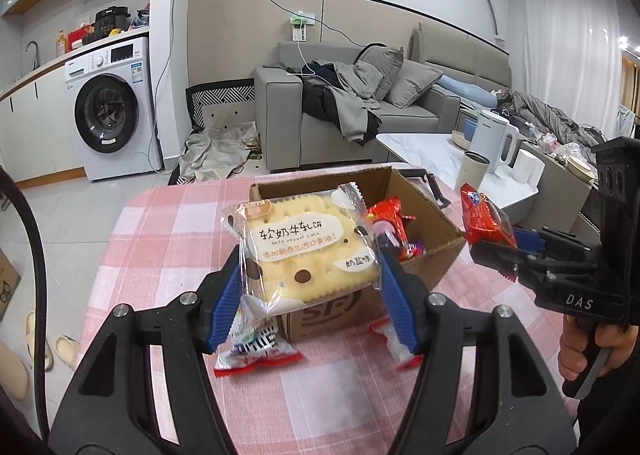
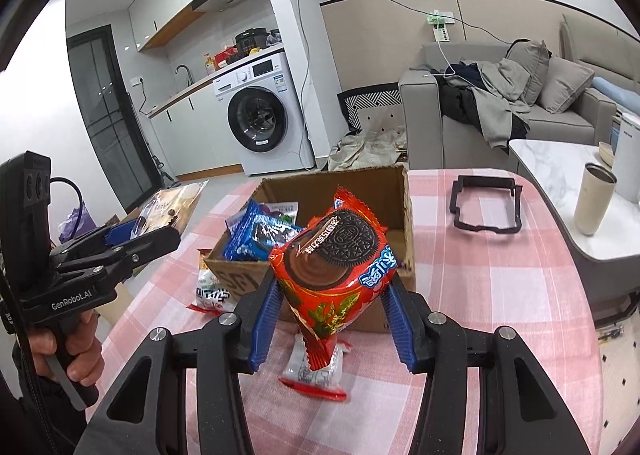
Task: Organize snacks
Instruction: 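Lift both packs and carry them over the SF box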
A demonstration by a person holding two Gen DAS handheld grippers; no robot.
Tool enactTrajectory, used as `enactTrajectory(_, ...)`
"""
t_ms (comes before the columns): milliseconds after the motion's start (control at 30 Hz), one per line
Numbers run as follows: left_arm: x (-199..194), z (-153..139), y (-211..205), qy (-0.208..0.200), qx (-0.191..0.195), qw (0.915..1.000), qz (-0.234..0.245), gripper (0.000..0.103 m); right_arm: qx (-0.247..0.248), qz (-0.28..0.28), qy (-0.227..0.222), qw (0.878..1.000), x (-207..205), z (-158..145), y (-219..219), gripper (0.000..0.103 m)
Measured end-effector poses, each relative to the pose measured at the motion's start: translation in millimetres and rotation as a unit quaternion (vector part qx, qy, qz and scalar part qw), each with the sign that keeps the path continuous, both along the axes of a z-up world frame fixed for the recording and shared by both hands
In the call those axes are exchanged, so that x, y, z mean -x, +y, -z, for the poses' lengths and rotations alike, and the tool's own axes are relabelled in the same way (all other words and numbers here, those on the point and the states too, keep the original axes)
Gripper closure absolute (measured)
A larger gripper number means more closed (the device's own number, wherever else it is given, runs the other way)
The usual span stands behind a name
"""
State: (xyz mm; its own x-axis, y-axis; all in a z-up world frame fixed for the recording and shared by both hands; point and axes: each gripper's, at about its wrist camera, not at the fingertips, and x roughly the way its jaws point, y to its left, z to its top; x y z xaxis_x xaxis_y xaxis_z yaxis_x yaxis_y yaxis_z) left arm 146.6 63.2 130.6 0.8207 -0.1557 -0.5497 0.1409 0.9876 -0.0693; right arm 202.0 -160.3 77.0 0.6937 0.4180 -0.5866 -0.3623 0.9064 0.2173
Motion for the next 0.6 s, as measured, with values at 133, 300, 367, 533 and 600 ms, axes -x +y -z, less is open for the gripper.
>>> enactTrajectory(133,-12,-3,0,0.001,-0.001,1.0,-0.003,0.042,0.009,-0.003,-0.003,1.0,-7,-5,5,0.053)
enactTrajectory(300,-25,-4,2,0.003,0.001,1.0,-0.005,0.042,0.011,-0.004,-0.003,1.0,-15,-10,9,0.053)
enactTrajectory(367,-31,-4,1,0.006,0.003,1.0,-0.005,0.042,0.01,-0.005,-0.002,1.0,-17,-12,11,0.053)
enactTrajectory(533,-47,-1,-3,0.009,0.002,1.0,-0.003,0.042,0.019,-0.008,0.001,1.0,-24,-11,15,0.053)
enactTrajectory(600,-54,0,-5,0.011,0.001,0.9999,-0.001,0.042,0.021,-0.008,0.002,1.0,-27,-11,16,0.053)
